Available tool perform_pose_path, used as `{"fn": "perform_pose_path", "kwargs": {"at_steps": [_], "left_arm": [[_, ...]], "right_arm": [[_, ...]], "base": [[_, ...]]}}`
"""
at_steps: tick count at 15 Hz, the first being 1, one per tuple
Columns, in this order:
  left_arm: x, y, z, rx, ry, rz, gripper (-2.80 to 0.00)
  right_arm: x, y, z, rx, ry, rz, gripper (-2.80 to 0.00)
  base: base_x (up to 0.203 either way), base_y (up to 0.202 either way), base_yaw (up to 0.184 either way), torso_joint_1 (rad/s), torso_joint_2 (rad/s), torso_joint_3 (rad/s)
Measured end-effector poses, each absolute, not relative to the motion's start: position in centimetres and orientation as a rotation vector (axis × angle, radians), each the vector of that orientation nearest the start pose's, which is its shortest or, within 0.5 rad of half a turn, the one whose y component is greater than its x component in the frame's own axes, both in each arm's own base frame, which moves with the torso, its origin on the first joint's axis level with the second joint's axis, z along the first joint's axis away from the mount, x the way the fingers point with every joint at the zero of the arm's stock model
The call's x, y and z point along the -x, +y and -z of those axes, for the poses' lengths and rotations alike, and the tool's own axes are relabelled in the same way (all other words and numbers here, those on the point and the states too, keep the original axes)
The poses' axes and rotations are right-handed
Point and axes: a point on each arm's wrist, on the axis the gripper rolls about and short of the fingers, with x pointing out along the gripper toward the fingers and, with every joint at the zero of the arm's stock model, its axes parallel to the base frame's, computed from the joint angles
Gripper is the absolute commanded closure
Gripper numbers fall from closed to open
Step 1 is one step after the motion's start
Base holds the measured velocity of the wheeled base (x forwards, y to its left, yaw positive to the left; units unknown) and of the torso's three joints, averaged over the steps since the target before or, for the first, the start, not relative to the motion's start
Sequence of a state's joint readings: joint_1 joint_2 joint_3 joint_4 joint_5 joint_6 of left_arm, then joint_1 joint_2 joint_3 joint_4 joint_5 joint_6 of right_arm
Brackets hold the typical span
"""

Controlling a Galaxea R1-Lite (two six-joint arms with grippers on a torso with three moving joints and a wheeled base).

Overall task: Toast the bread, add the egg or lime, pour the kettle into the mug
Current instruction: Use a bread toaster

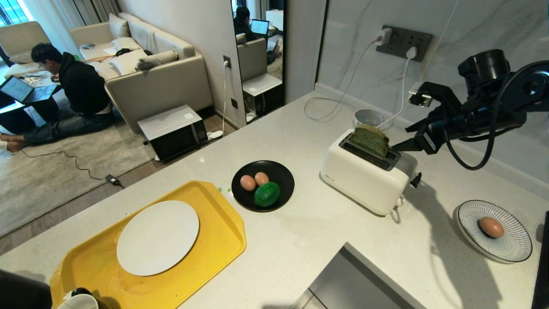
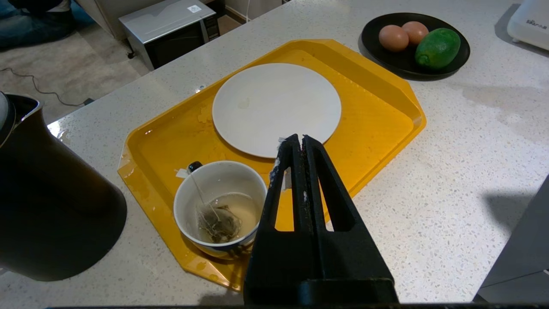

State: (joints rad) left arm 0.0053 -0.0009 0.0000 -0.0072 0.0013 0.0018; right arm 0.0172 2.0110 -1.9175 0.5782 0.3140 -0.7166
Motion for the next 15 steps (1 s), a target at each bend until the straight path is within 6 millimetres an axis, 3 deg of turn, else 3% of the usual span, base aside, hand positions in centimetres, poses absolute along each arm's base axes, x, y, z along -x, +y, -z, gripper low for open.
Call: {"fn": "perform_pose_path", "kwargs": {"at_steps": [4, 5, 11, 15], "left_arm": [[2.3, 0.0, -7.6, -0.001, -0.008, -0.007, 0.0], [2.3, 0.0, -7.6, -0.002, -0.008, -0.007, 0.0], [2.3, 0.0, -7.6, -0.002, -0.008, -0.007, 0.0], [2.3, 0.0, -7.6, -0.002, -0.008, -0.007, 0.0]], "right_arm": [[-36.5, 0.3, -27.3, 0.556, 0.539, -0.534, -2.8], [-35.7, 0.0, -27.4, 0.54, 0.546, -0.535, 0.0], [-29.8, -0.8, -27.2, 0.444, 0.62, -0.511, 0.0], [-27.3, -0.8, -26.9, 0.404, 0.643, -0.499, 0.0]], "base": [[0.0, 0.0, 0.0, 0.0, 0.0, 0.0], [0.0, 0.0, 0.0, 0.0, 0.0, 0.0], [0.0, 0.0, 0.0, 0.0, 0.0, 0.0], [0.0, 0.0, 0.0, 0.0, 0.0, 0.0]]}}
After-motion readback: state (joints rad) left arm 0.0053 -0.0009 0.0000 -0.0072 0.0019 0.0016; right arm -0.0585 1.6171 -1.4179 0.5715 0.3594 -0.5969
